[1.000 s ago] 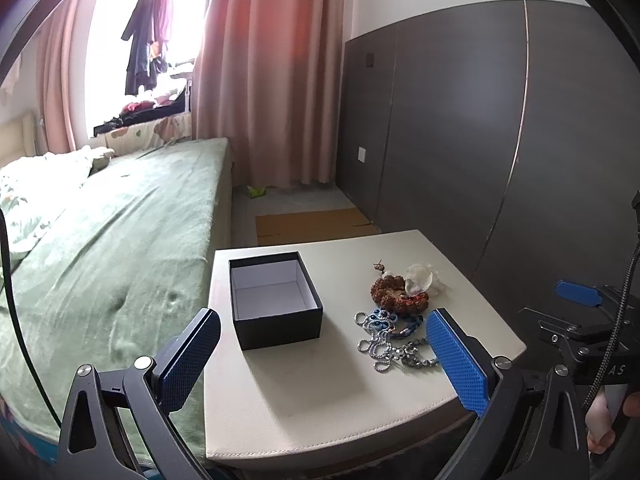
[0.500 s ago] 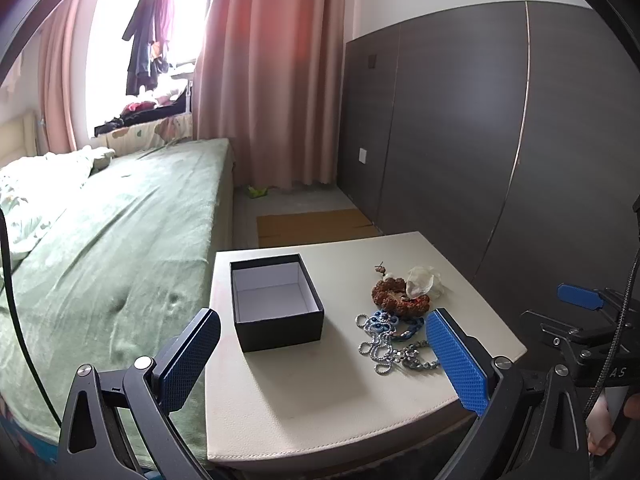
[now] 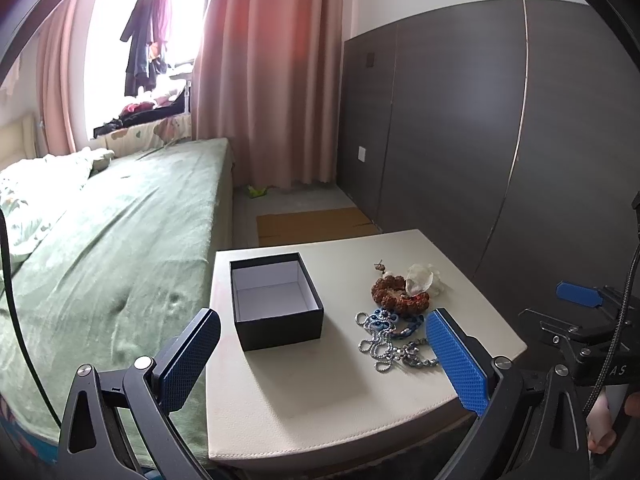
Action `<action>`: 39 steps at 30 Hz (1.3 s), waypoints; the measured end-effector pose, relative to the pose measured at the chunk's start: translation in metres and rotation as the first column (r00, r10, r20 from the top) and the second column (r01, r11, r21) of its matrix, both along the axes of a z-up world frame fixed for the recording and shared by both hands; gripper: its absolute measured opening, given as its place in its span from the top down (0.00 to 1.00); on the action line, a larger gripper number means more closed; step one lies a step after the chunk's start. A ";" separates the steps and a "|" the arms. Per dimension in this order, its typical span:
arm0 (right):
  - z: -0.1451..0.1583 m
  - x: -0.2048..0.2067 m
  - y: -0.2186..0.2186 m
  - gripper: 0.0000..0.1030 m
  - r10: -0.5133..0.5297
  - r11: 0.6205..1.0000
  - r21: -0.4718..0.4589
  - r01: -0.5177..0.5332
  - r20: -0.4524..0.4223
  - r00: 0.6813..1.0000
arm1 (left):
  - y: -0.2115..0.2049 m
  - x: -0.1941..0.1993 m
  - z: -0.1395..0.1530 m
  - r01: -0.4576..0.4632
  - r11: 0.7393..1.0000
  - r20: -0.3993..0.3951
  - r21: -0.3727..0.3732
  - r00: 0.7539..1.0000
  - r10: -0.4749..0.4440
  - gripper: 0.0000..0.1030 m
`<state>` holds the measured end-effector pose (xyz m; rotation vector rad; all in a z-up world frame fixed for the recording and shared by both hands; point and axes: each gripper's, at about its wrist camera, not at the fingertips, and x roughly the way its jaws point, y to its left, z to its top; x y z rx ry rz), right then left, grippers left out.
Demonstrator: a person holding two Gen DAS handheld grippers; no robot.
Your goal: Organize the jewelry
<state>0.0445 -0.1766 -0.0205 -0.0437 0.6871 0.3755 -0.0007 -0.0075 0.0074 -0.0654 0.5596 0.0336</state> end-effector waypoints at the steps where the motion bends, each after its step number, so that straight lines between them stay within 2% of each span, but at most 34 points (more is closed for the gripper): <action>1: 0.000 0.000 0.000 0.00 0.000 1.000 0.000 0.000 0.000 1.000 | 0.000 0.000 0.000 0.002 1.000 0.000 -0.001 1.000 -0.002 0.01; 16: 0.000 0.001 0.000 0.00 -0.008 1.000 0.001 0.008 -0.004 1.000 | -0.002 0.001 -0.001 0.014 0.999 -0.010 -0.036 1.000 -0.015 0.01; 21: -0.002 0.009 -0.003 0.00 -0.032 0.999 0.001 0.032 -0.019 0.999 | -0.003 0.009 -0.007 0.050 0.995 -0.043 -0.081 0.998 -0.054 0.01; 24: -0.002 0.017 -0.010 0.00 -0.072 0.997 0.019 0.073 -0.033 0.997 | -0.009 0.018 -0.014 0.098 0.990 -0.079 -0.099 0.991 -0.106 0.05; 31: -0.012 0.048 -0.032 0.00 -0.145 0.983 0.095 0.159 -0.134 0.980 | -0.019 0.043 -0.035 0.117 0.989 -0.169 -0.096 0.977 -0.132 0.08; 34: -0.018 0.058 -0.039 0.00 -0.158 0.975 0.127 0.181 -0.175 0.972 | -0.028 0.053 -0.045 0.136 0.988 -0.199 -0.067 0.969 -0.146 0.08; 39: -0.025 0.071 -0.046 0.00 -0.166 0.968 0.152 0.201 -0.215 0.962 | -0.041 0.070 -0.063 0.178 0.982 -0.239 -0.070 0.952 -0.190 0.11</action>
